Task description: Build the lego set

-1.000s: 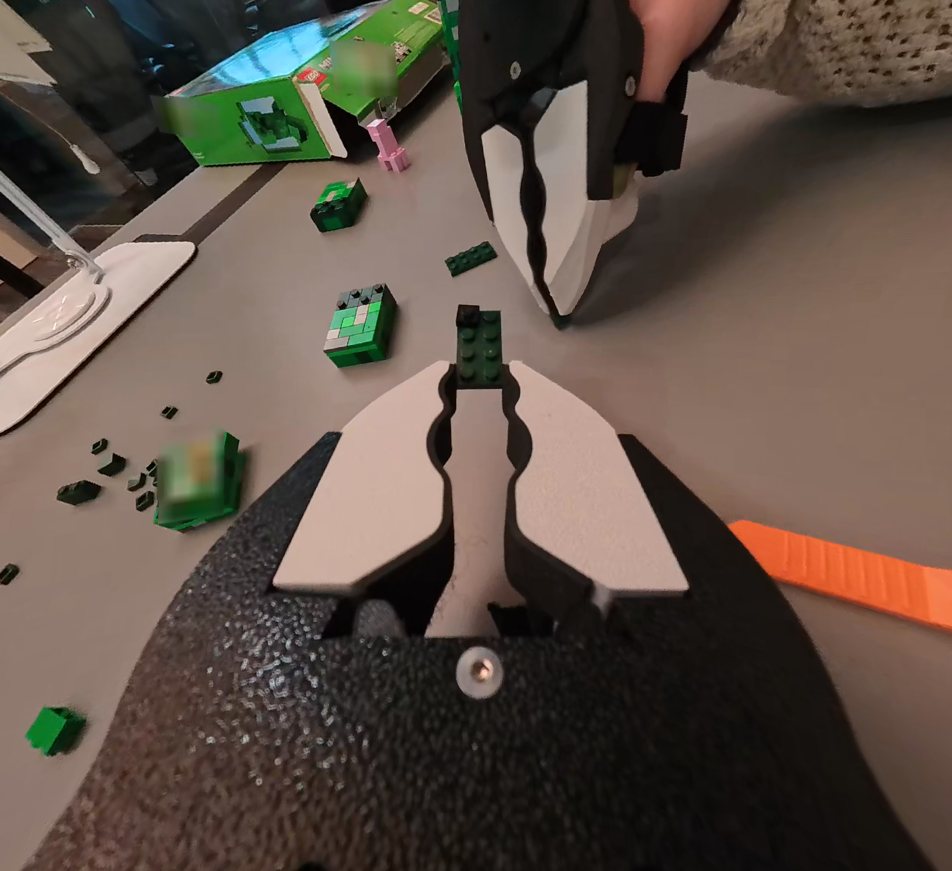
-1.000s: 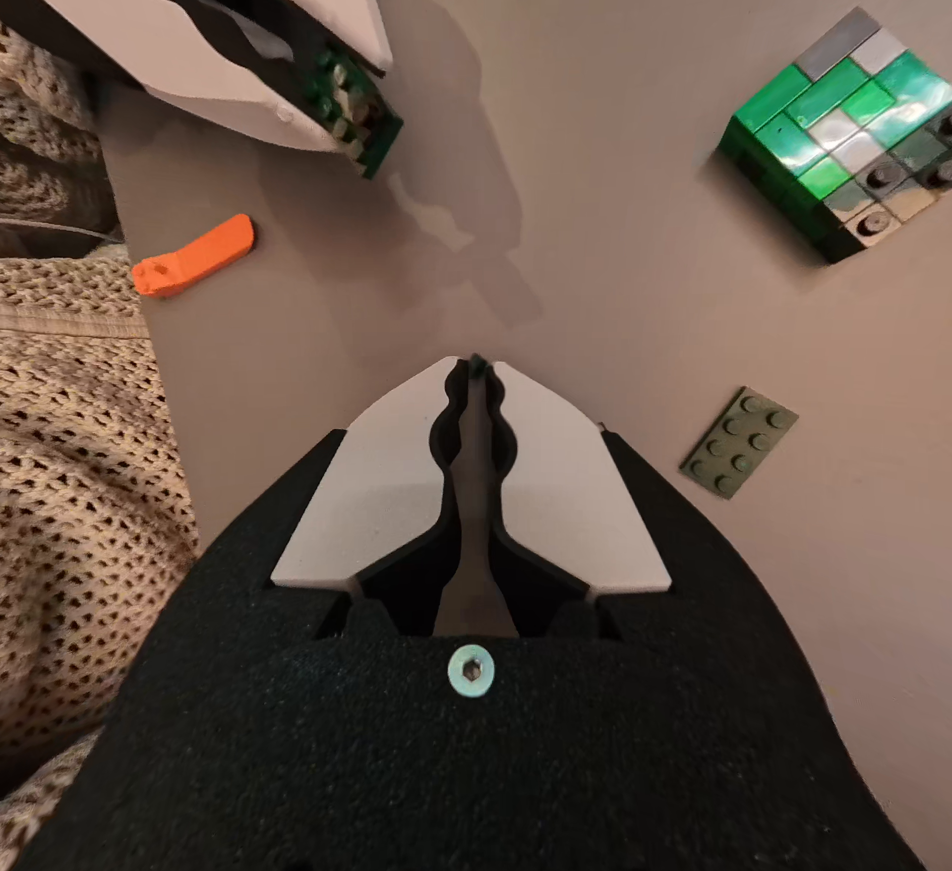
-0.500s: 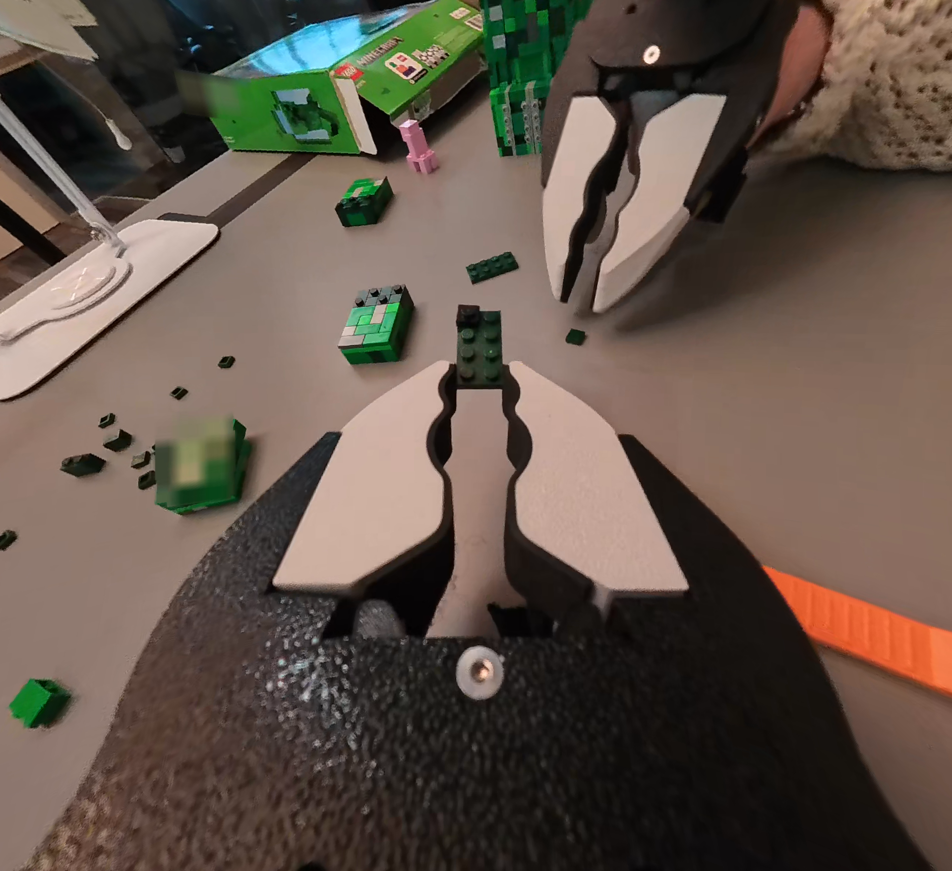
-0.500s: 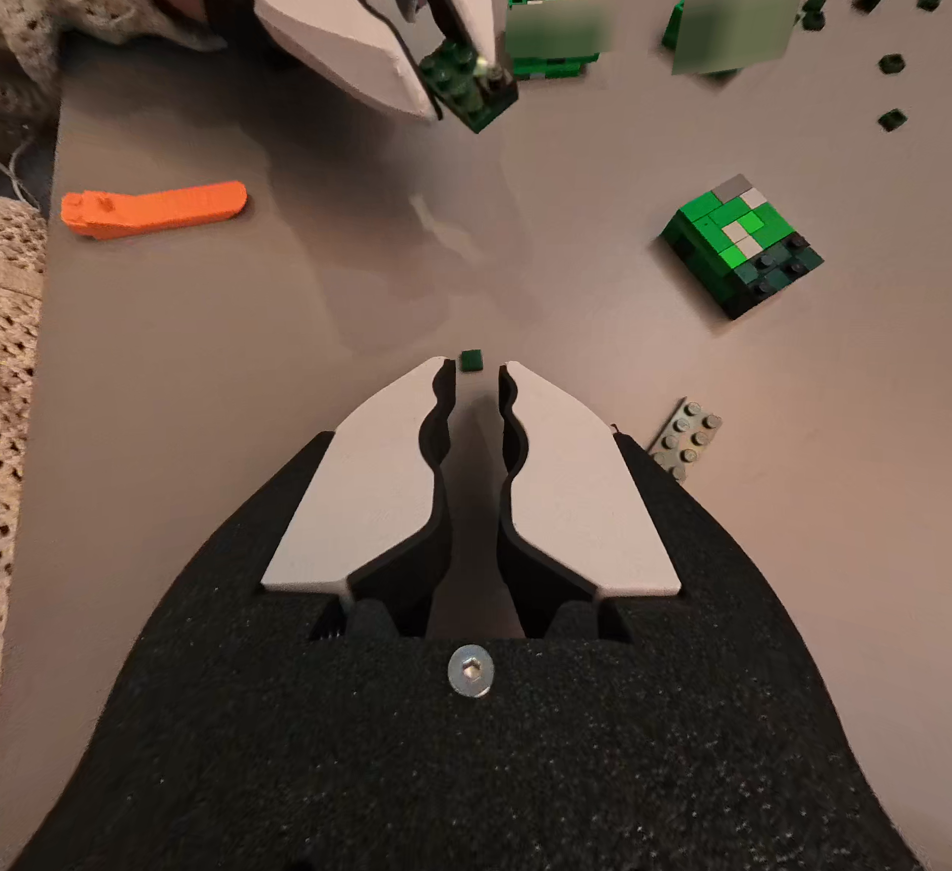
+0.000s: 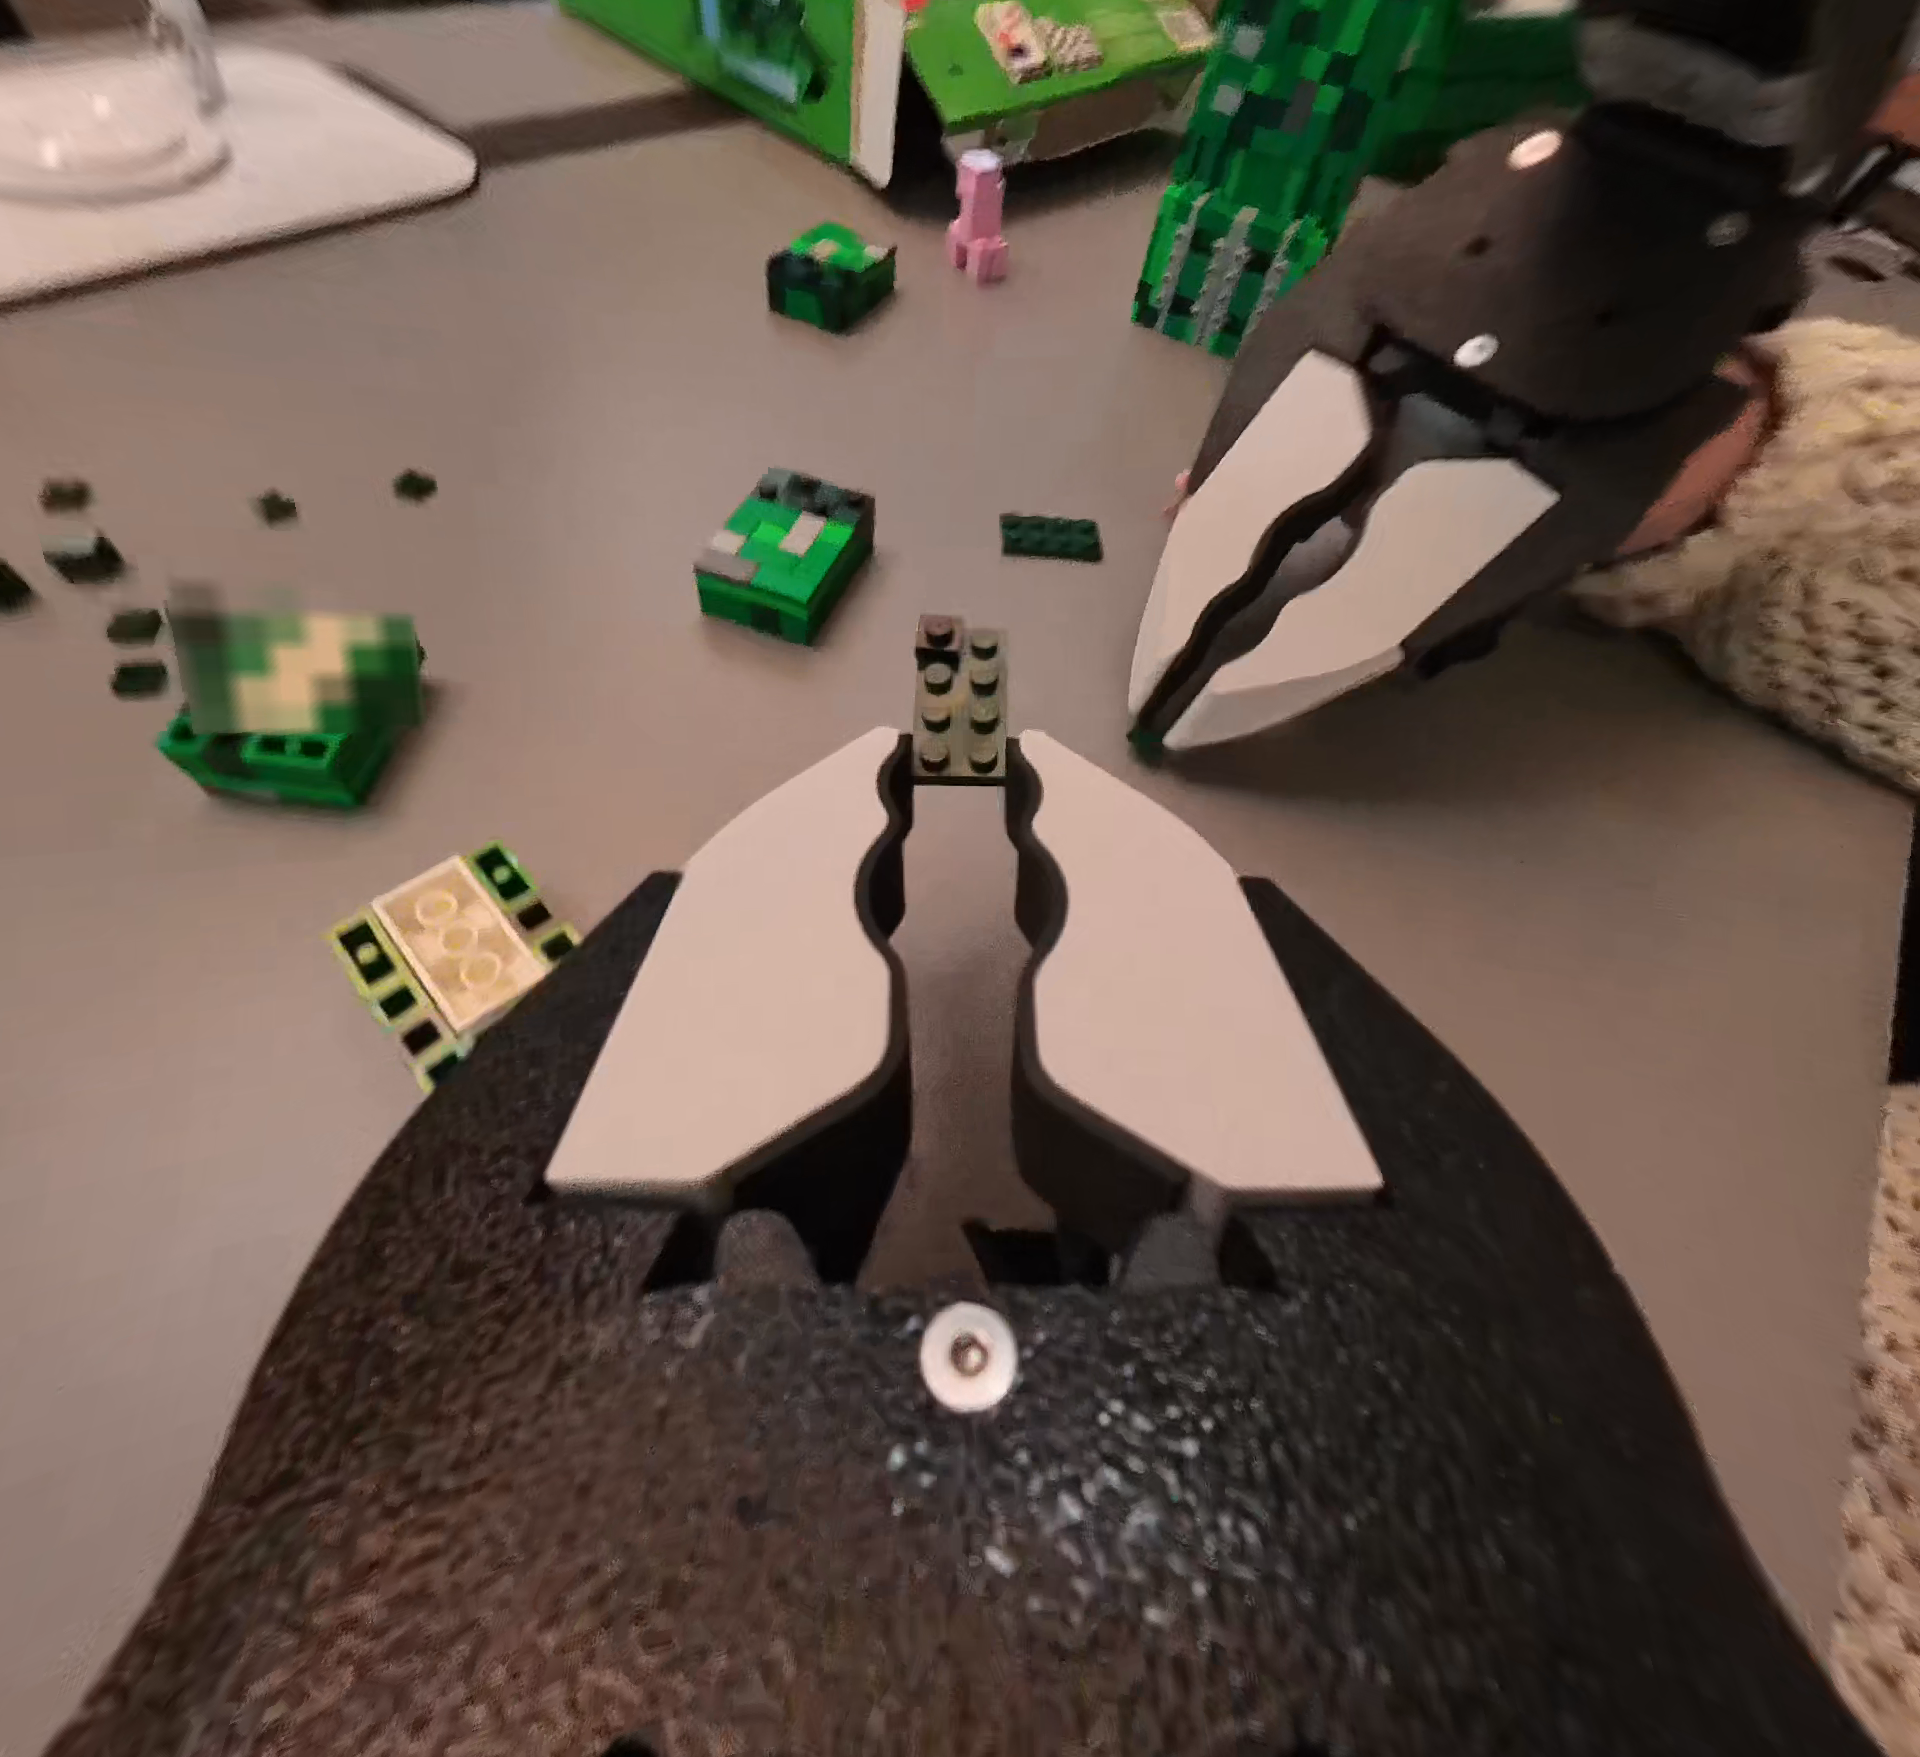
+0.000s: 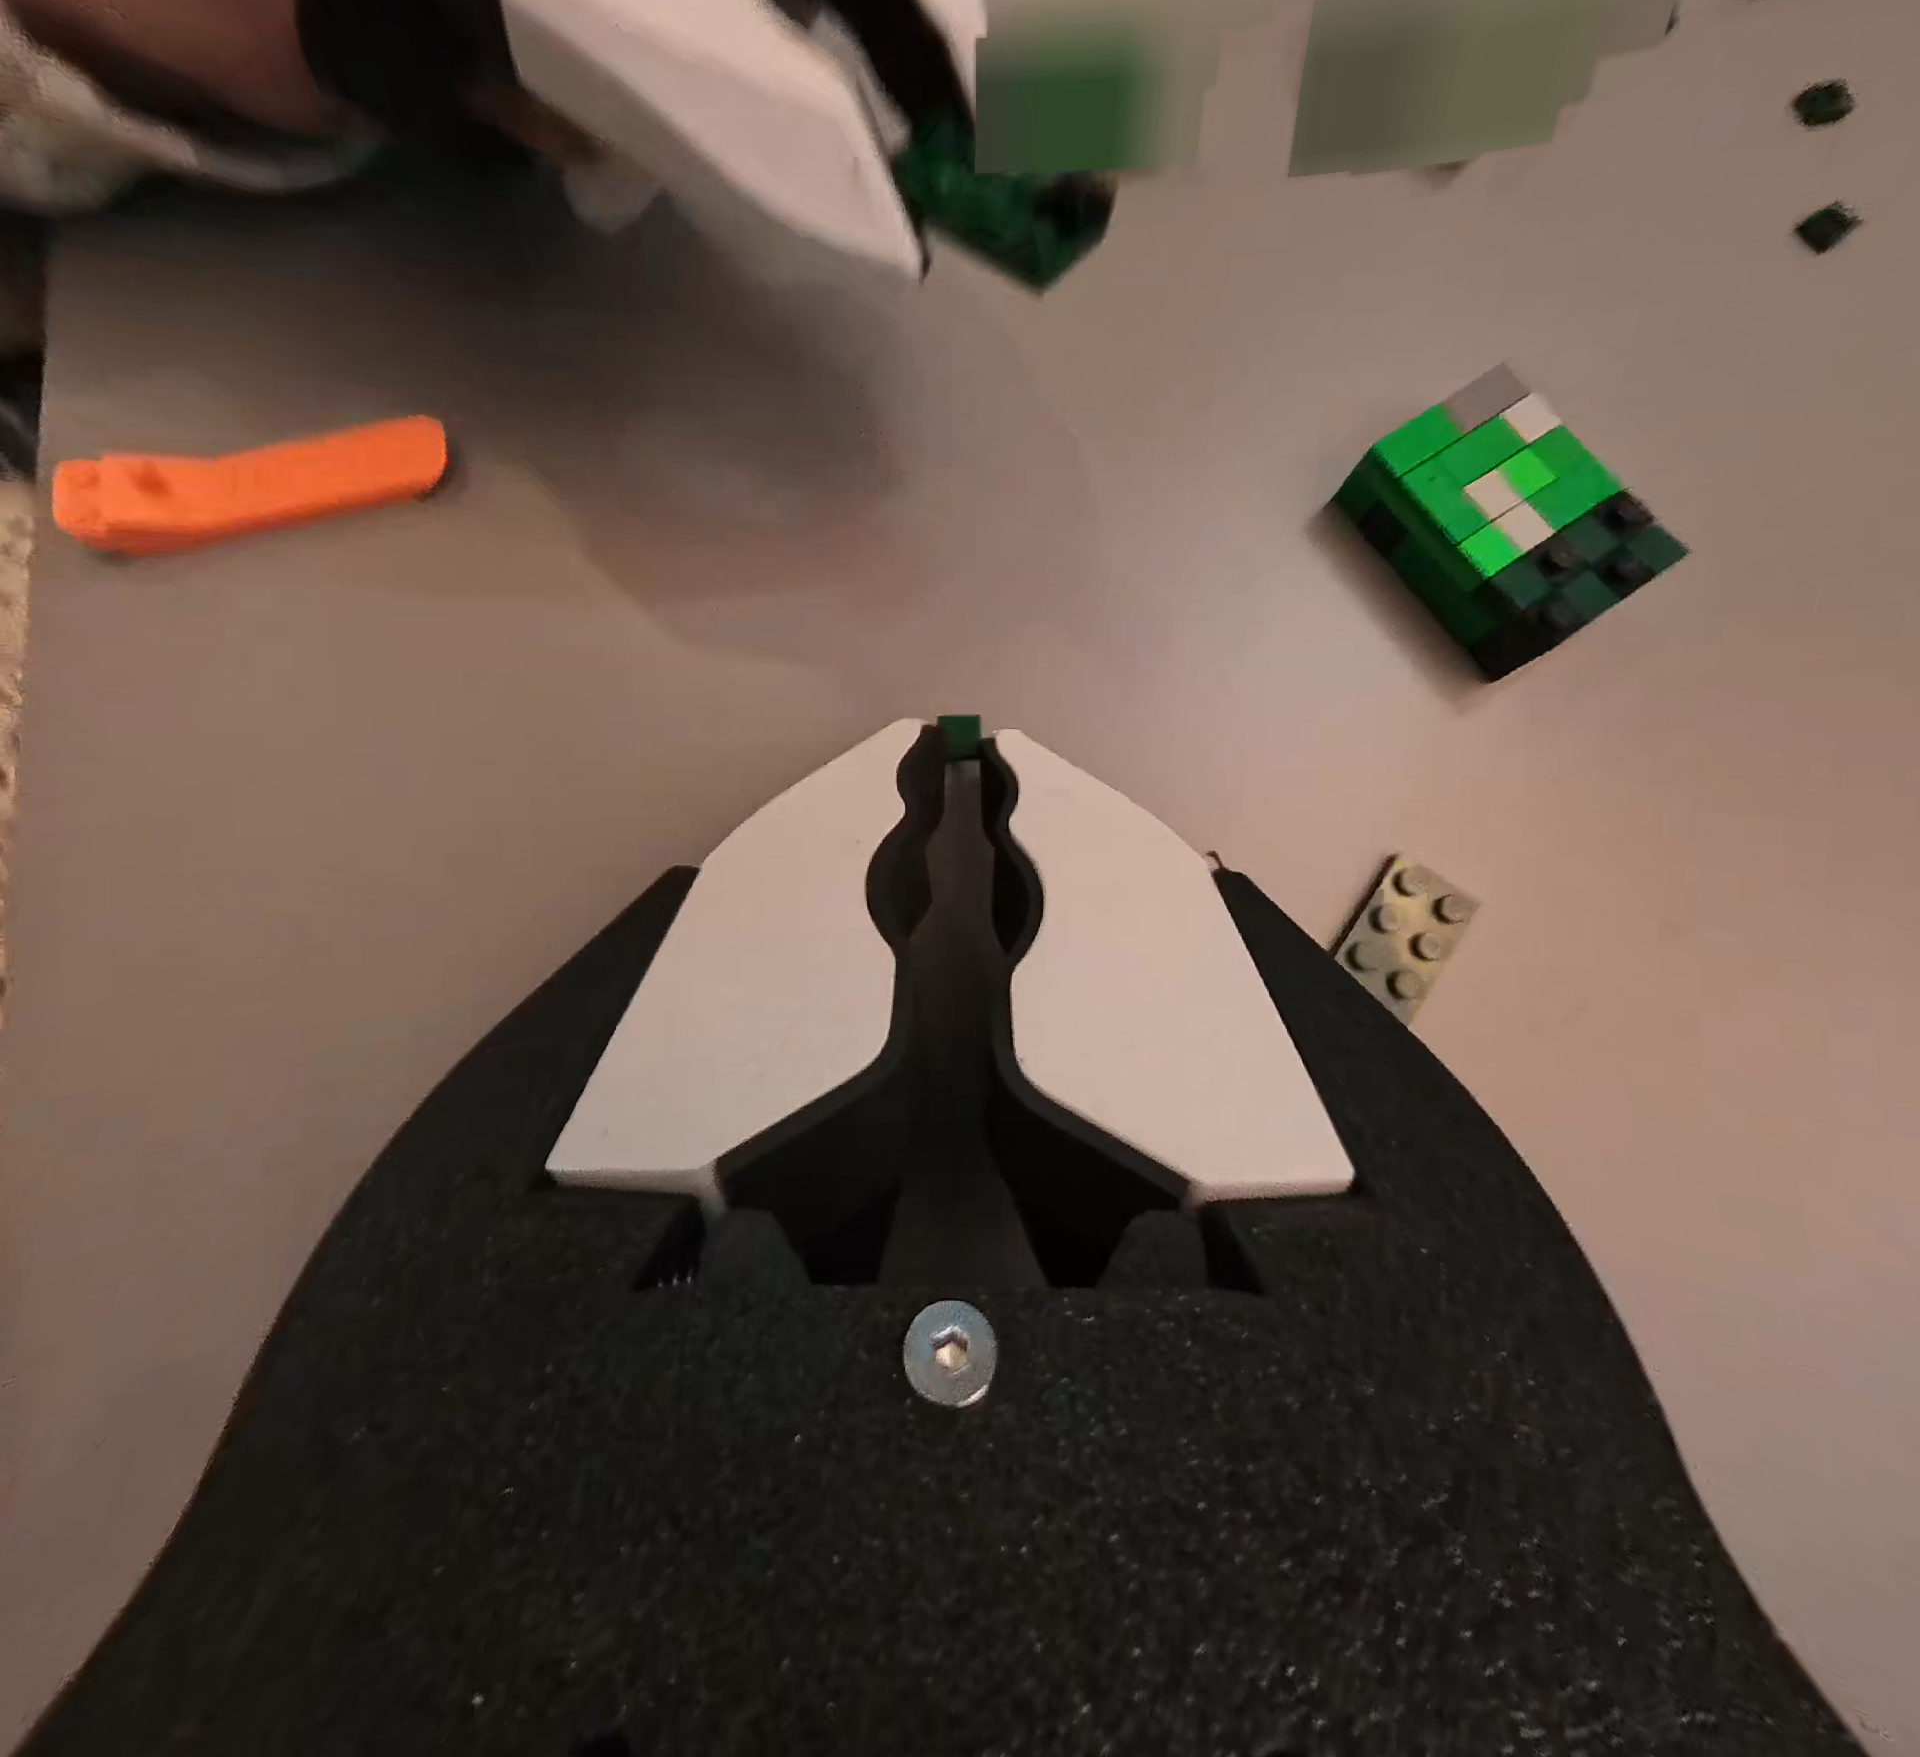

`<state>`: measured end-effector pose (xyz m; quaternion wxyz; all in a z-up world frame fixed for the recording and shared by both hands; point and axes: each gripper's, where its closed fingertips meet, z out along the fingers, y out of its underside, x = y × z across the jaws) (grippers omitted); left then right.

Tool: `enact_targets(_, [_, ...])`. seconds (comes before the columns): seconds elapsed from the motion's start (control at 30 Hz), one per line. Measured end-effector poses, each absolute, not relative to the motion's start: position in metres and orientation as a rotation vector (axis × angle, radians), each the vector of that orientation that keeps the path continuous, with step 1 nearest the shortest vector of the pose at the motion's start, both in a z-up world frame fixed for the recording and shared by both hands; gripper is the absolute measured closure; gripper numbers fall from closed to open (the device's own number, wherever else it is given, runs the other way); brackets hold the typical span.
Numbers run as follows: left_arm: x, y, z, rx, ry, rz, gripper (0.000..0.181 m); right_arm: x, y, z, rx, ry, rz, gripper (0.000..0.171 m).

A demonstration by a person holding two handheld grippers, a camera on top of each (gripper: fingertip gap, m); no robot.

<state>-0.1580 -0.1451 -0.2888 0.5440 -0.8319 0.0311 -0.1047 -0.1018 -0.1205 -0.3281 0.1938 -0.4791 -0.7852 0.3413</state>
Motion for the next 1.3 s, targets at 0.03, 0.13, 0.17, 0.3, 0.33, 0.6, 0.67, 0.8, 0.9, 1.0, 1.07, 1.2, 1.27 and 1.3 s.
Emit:
enact_targets(0.03, [-0.159, -0.144, -0.292, -1.995, 0.049, -0.238, 0.166, -0.107, -0.121, -0.320, -1.364, -2.147, 0.978, 0.165])
enact_targets(0.13, [-0.160, -0.143, -0.293, -2.021, 0.030, -0.156, 0.166, -0.124, -0.124, -0.293, -1.415, -1.941, 1.042, 0.165])
enact_targets(0.17, [-0.159, -0.142, -0.293, -2.023, 0.029, -0.139, 0.166, -0.129, -0.124, -0.287, -1.432, -1.890, 1.048, 0.165])
enact_targets(0.3, [-0.151, -0.140, -0.299, -2.046, 0.043, -0.156, 0.166, -0.141, -0.128, -0.285, -1.441, -1.833, 0.969, 0.165])
enact_targets(0.33, [-0.149, -0.140, -0.301, -2.050, 0.048, -0.160, 0.166, -0.143, -0.129, -0.286, -1.445, -1.839, 0.944, 0.165])
enact_targets(0.6, [-0.147, -0.141, -0.303, -2.063, 0.075, -0.148, 0.166, -0.145, -0.130, -0.291, -1.494, -1.851, 0.886, 0.171])
enact_targets(0.67, [-0.147, -0.141, -0.302, -2.060, 0.073, -0.153, 0.166, -0.144, -0.131, -0.293, -1.509, -1.860, 0.872, 0.171])
enact_targets(0.8, [-0.147, -0.141, -0.301, -2.053, 0.072, -0.164, 0.166, -0.144, -0.130, -0.292, -1.521, -1.846, 0.882, 0.171])
enact_targets(0.9, [-0.146, -0.141, -0.301, -2.053, 0.073, -0.169, 0.166, -0.144, -0.128, -0.290, -1.520, -1.835, 0.881, 0.170])
enact_targets(1.0, [-0.146, -0.141, -0.301, -2.047, 0.069, -0.176, 0.165, -0.144, -0.127, -0.285, -1.476, -1.812, 0.905, 0.165])
enact_targets(1.07, [-0.146, -0.141, -0.300, -2.042, 0.066, -0.182, 0.165, -0.143, -0.128, -0.282, -1.443, -1.805, 0.958, 0.161])
enact_targets(1.2, [-0.145, -0.142, -0.299, -2.037, 0.078, -0.186, 0.165, -0.141, -0.136, -0.282, -1.418, -1.791, 1.084, 0.154])
enact_targets(1.27, [-0.144, -0.142, -0.299, -2.037, 0.086, -0.190, 0.165, -0.140, -0.139, -0.281, -1.319, -1.815, 1.052, 0.153])
enact_targets(1.3, [-0.143, -0.142, -0.299, -2.037, 0.089, -0.193, 0.165, -0.139, -0.139, -0.281, -1.259, -1.837, 1.005, 0.153])
